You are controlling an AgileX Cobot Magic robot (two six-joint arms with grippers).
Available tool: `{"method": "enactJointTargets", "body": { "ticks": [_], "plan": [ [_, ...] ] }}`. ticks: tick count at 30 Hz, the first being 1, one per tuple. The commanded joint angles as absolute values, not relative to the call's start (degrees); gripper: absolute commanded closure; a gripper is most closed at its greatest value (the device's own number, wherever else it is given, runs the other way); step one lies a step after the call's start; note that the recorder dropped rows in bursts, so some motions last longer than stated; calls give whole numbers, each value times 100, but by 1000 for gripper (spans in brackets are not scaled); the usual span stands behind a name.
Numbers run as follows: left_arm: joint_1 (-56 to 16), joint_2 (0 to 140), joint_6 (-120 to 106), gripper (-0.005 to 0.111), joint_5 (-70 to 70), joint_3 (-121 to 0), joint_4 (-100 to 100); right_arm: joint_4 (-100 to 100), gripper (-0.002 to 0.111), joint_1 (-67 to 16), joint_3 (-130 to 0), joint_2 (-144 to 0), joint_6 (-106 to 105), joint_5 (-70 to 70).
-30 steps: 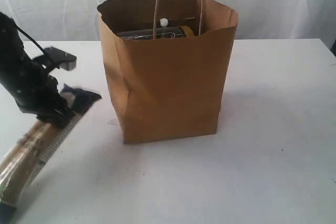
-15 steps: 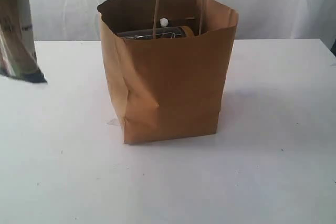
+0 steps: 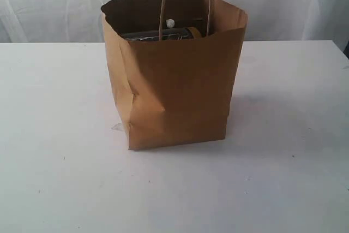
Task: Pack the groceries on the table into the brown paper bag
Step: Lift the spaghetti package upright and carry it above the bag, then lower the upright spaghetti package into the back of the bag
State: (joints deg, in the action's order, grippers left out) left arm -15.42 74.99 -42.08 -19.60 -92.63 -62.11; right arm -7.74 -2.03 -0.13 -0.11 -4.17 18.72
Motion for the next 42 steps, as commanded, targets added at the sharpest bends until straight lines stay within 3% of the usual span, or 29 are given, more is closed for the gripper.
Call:
{"method": "enactJointTargets", "body": {
  "ticks": [1, 5, 14, 25, 42],
  "plan": [
    [-1720, 7677, -5937, 107, -1844, -9341, -8560, -764, 108, -223, 0, 0, -427, 1817],
    [-2113, 7931, -7620, 107, -1742, -9341, -9938, -764, 108, -223, 0, 0, -427, 1817],
    [-2917, 8430, -9150, 107, -1435, -9341, -9995, -764, 108, -223, 0, 0, -427, 1817],
    [-2946, 8932, -9166, 107, -1502, -9360, -9995, -764, 108, -223, 0, 0, -427, 1817],
    [-2946, 8340, -9016, 107, -1883, -10336, -9995, -764, 108, -223, 0, 0, -427, 1817]
  ]
}}
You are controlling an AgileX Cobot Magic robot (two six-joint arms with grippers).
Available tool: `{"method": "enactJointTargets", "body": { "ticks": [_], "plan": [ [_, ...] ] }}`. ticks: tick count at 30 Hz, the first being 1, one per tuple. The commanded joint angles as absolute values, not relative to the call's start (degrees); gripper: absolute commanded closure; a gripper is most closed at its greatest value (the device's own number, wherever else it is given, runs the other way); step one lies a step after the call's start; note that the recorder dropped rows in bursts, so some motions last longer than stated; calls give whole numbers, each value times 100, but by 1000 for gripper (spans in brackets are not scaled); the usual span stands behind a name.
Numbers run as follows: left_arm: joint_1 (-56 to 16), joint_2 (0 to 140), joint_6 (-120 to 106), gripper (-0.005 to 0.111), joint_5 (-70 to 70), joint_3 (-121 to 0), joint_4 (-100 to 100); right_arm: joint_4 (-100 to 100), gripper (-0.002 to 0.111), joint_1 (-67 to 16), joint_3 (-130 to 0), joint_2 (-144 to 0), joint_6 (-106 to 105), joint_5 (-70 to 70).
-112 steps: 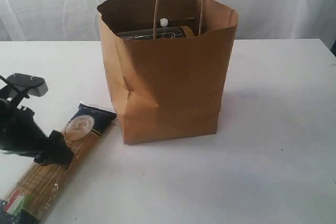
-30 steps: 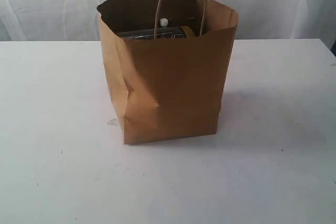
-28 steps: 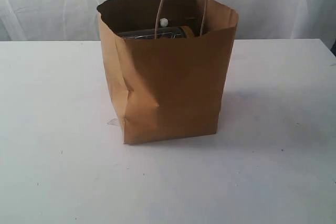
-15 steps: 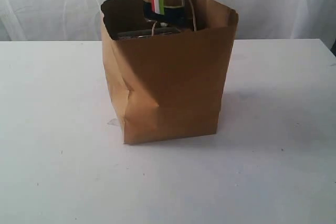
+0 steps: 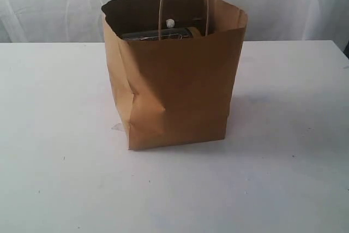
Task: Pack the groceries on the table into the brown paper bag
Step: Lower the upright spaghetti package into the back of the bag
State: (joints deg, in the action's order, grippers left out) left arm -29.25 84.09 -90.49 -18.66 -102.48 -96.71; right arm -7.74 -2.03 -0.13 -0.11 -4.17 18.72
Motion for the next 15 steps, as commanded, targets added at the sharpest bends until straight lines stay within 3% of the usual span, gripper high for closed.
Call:
{"method": "enactJointTargets", "body": {
  "ticks": [1, 15],
  "plan": [
    [-2946, 8382, -9004, 107, -1883, -10323, -9957, -764, 108, -223, 0, 0, -427, 1817],
    [-2946, 9071, -9343, 107, -2014, -10027, -9769, -764, 108, -223, 0, 0, -427, 1817]
  ]
}}
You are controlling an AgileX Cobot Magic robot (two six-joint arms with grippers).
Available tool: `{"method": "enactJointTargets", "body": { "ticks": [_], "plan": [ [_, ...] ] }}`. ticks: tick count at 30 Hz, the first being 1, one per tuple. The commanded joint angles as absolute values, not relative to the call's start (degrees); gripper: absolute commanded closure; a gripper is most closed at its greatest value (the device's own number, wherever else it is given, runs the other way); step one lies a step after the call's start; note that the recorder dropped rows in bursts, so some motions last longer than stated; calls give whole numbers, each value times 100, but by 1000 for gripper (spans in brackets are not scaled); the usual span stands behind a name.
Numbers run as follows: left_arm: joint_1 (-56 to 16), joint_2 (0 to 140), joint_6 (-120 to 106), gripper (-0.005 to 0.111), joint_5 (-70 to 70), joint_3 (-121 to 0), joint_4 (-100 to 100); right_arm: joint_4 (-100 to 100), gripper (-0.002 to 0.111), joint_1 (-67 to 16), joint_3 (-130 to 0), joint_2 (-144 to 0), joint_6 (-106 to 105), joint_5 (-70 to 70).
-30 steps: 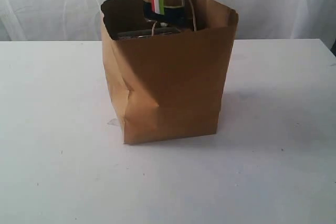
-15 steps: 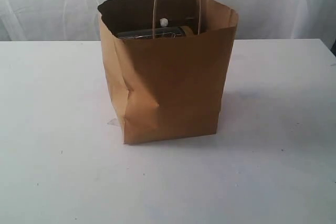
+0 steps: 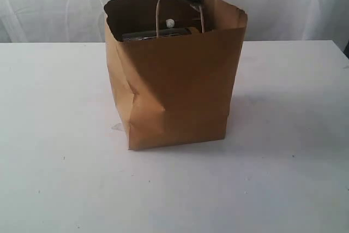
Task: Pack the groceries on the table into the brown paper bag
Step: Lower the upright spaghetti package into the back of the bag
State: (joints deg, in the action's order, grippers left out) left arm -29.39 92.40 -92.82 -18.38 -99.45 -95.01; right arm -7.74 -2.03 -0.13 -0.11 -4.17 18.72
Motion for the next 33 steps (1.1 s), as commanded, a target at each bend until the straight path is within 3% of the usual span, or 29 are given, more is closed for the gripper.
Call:
{"method": "enactJointTargets", "body": {
  "ticks": [1, 14, 22, 33],
  "plan": [
    [-2946, 9071, -9446, 107, -1972, -10027, -9758, -764, 108, -223, 0, 0, -427, 1817],
    [-2946, 9045, -10085, 107, -1254, -10657, -9823, -764, 108, -223, 0, 0, -427, 1817],
    [-2946, 9381, -9304, 107, -1861, -10657, -9536, -764, 108, -223, 0, 0, -427, 1817],
    [-4059, 9434, -8981, 107, -212, -9833, -8900, -764, 108, -223, 0, 0, -427, 1817]
  ]
}}
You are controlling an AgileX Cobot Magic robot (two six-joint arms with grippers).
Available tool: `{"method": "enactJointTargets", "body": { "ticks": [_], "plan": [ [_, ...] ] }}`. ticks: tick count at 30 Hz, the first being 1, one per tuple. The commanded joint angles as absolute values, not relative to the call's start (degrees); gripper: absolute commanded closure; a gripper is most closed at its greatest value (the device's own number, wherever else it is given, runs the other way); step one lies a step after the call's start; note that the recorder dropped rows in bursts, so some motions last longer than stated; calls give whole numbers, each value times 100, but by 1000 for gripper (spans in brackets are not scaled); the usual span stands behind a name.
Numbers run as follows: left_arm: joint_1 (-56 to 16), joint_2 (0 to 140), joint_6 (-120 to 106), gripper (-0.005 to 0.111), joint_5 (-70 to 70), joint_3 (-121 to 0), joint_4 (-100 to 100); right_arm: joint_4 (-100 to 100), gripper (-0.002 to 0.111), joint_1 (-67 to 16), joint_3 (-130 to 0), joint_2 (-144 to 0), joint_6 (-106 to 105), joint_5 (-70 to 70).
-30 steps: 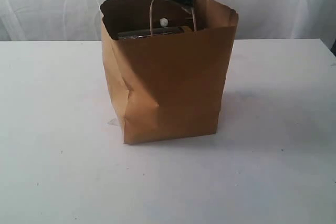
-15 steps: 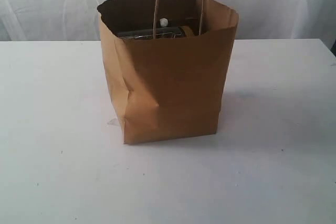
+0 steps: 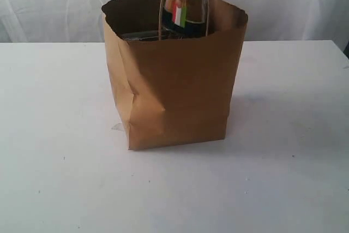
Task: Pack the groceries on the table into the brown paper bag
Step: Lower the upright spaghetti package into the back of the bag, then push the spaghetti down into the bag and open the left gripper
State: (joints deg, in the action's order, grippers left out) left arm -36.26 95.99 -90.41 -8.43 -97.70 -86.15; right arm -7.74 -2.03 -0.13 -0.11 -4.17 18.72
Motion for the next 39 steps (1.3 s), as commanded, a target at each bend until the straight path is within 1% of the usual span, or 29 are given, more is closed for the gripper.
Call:
{"method": "enactJointTargets", "body": {
  "ticks": [1, 7, 13, 26, 33, 39],
  "plan": [
    [-4187, 9434, -8981, 107, 147, -9833, -8900, -764, 108, -223, 0, 0, -427, 1817],
    [-4539, 9439, -8993, 107, 1210, -9472, -8900, -764, 108, -223, 0, 0, -427, 1817],
    [-4539, 9439, -9008, 107, 1200, -9061, -8900, -764, 108, -223, 0, 0, -427, 1817],
    [-4529, 9471, -9272, 107, 1251, -8575, -8764, -764, 108, -223, 0, 0, -427, 1817],
    [-4529, 9638, -9772, 107, 1281, -8570, -8764, -764, 108, -223, 0, 0, -427, 1817],
    [-4529, 9825, -9772, 107, 1612, -8570, -8764, -764, 108, -223, 0, 0, -427, 1817]
  ]
}}
